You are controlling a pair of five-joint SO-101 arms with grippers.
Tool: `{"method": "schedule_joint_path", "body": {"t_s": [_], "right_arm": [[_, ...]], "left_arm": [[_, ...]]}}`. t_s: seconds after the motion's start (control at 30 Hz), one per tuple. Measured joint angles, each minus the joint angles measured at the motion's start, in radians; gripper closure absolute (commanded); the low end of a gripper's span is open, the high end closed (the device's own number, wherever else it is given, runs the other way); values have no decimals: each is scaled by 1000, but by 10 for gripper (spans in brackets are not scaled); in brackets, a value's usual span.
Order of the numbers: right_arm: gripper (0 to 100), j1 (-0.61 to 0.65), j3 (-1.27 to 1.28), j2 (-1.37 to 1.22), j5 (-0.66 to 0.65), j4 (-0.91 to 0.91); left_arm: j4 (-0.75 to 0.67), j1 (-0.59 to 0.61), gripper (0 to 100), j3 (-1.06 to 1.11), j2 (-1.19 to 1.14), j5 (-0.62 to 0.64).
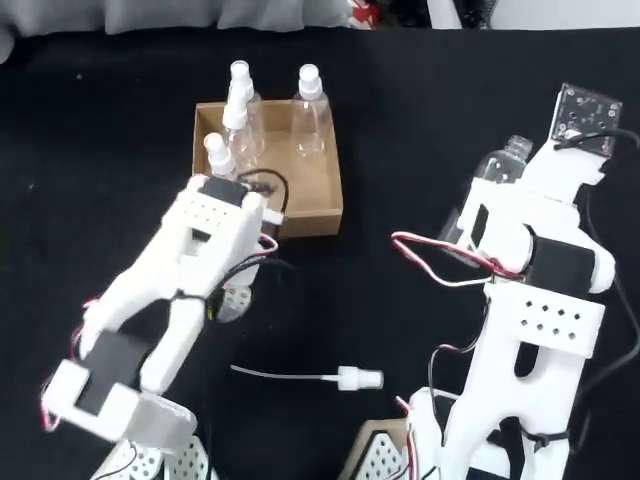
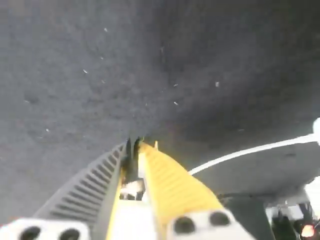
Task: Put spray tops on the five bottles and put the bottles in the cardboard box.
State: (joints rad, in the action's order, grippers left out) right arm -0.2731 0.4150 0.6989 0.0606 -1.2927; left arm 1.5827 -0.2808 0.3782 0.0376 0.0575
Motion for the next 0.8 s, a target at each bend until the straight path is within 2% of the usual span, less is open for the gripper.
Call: {"method": "schedule_joint_path", "body": {"t_s": [0.27,0.43,0.8], "right_arm": [[976,0,0,0,0,15],[976,0,0,0,0,18],[976,-3,3,0,-48,31]], "left_arm": [[2,0,971,32,190,0],[-2,0,971,32,210,-6],[-104,-2,972,31,210,-6]]}}
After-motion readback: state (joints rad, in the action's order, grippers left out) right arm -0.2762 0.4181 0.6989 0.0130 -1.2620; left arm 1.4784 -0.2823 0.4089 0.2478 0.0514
